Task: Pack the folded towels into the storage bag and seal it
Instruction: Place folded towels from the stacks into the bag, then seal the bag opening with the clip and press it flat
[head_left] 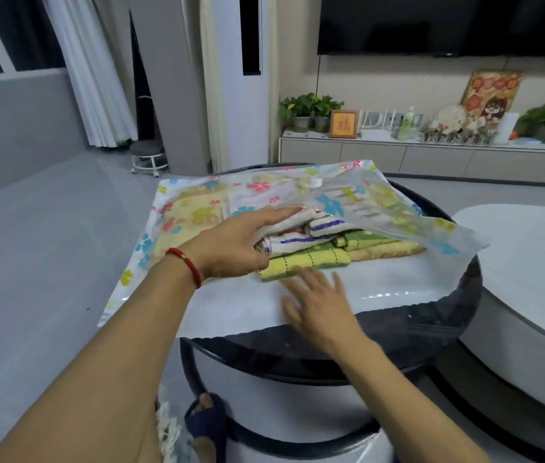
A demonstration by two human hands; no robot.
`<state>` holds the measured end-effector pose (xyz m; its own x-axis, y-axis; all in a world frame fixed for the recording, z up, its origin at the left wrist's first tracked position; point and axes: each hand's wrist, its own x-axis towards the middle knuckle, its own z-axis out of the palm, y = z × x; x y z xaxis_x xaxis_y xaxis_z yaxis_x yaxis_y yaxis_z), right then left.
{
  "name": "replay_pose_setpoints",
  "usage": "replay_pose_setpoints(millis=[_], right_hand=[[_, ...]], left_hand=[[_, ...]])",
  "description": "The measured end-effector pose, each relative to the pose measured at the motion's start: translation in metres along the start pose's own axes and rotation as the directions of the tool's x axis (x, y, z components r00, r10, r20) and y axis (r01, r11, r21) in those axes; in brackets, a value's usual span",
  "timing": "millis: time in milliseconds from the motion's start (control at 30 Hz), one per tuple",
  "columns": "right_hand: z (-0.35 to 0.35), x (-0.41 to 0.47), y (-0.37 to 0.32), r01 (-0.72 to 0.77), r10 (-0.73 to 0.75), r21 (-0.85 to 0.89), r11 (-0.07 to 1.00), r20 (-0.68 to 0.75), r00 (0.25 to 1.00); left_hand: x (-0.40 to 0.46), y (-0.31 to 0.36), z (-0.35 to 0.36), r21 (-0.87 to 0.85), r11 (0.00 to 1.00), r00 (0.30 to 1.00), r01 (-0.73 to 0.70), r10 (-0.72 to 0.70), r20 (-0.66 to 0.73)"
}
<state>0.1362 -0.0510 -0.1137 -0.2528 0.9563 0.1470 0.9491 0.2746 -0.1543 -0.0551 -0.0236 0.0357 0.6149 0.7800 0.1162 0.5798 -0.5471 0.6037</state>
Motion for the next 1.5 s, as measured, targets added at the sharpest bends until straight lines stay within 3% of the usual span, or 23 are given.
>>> replay_pose_setpoints(millis=[67, 133, 233, 367, 500, 567, 633, 700, 767, 833, 900, 967, 1033, 1133, 1200, 1267, 1300, 1400, 1500], right_hand=[[-0.005, -0.023, 0.032, -0.087, 0.091, -0.043, 0.995, 0.108, 0.99], [-0.01, -0.034, 0.041, -0.066, 0.069, -0.023, 0.998, 0.185, 0.98], [-0.016, -0.046, 0.036, -0.041, 0.045, -0.023, 0.999, 0.222, 0.974], [-0.031, -0.073, 0.037, -0.028, 0.034, -0.025, 0.999, 0.272, 0.962], [-0.063, -0.103, 0.05, 0.043, -0.092, 0.136, 0.99, 0.378, 0.921], [-0.086, -0.116, 0.065, 0.044, -0.12, 0.277, 0.96, 0.264, 0.957], [-0.107, -0.124, 0.088, 0.034, -0.026, 0.368, 0.929, -0.027, 0.999], [-0.121, -0.125, 0.122, -0.049, 0.171, 0.355, 0.934, -0.322, 0.931], [-0.129, -0.118, 0.164, -0.27, 0.395, 0.321, 0.908, -0.433, 0.81], [-0.129, -0.11, 0.199, -0.543, 0.621, 0.309, 0.781, -0.287, 0.73], [-0.118, -0.106, 0.222, -0.682, 0.744, 0.36, 0.637, -0.052, 0.667], [-0.108, -0.107, 0.232, -0.679, 0.751, 0.521, 0.517, 0.104, 0.652], [-0.104, -0.109, 0.242, -0.631, 0.75, 0.669, 0.393, 0.164, 0.641], [-0.111, -0.111, 0.252, -0.559, 0.74, 0.799, 0.22, 0.237, 0.63], [-0.114, -0.112, 0.254, -0.54, 0.706, 0.835, 0.105, 0.32, 0.632], [-0.115, -0.113, 0.253, -0.517, 0.679, 0.856, -0.014, 0.387, 0.623], [-0.116, -0.114, 0.254, -0.506, 0.665, 0.861, -0.047, 0.405, 0.628], [-0.117, -0.117, 0.257, -0.511, 0.6, 0.859, -0.027, 0.423, 0.679], [-0.117, -0.122, 0.26, -0.522, 0.549, 0.853, -0.007, 0.44, 0.711]], left_hand=[[0.001, -0.001, 0.008, 0.101, 0.995, 1.0, 0.023, -0.021, -0.023], [0.0, 0.0, 0.022, 0.172, 0.985, 0.999, 0.032, -0.026, -0.037], [-0.009, -0.008, 0.056, 0.297, 0.954, 0.999, 0.05, -0.053, 0.003], [-0.029, -0.037, 0.115, 0.414, 0.897, 0.976, 0.156, -0.205, 0.077], [-0.041, -0.071, 0.131, 0.388, 0.92, 0.996, 0.056, -0.077, 0.038], [-0.039, -0.085, 0.12, 0.402, 0.915, 0.999, 0.017, -0.036, 0.039], [-0.037, -0.098, 0.109, 0.456, 0.89, 0.999, -0.013, -0.006, 0.039], [-0.035, -0.103, 0.101, 0.509, 0.86, 0.999, -0.032, 0.017, 0.033], [-0.032, -0.098, 0.094, 0.575, 0.815, 0.996, -0.067, 0.087, -0.008], [-0.035, -0.088, 0.091, 0.619, 0.774, 0.975, -0.131, 0.214, -0.061], [-0.04, -0.076, 0.094, 0.65, 0.729, 0.93, -0.216, 0.357, -0.091], [-0.045, -0.057, 0.101, 0.618, 0.734, 0.876, -0.284, 0.46, -0.144], [-0.042, -0.029, 0.109, 0.545, 0.773, 0.821, -0.324, 0.516, -0.244], [-0.015, 0.032, 0.131, 0.511, 0.777, 0.738, -0.368, 0.578, -0.347], [0.017, 0.08, 0.153, 0.53, 0.742, 0.705, -0.411, 0.627, -0.331], [0.054, 0.127, 0.178, 0.542, 0.727, 0.741, -0.421, 0.62, -0.257], [0.071, 0.148, 0.192, 0.539, 0.745, 0.796, -0.393, 0.569, -0.205], [0.114, 0.184, 0.229, 0.518, 0.827, 0.939, -0.221, 0.323, -0.116], [0.137, 0.187, 0.255, 0.441, 0.888, 0.972, -0.129, 0.201, -0.12]])
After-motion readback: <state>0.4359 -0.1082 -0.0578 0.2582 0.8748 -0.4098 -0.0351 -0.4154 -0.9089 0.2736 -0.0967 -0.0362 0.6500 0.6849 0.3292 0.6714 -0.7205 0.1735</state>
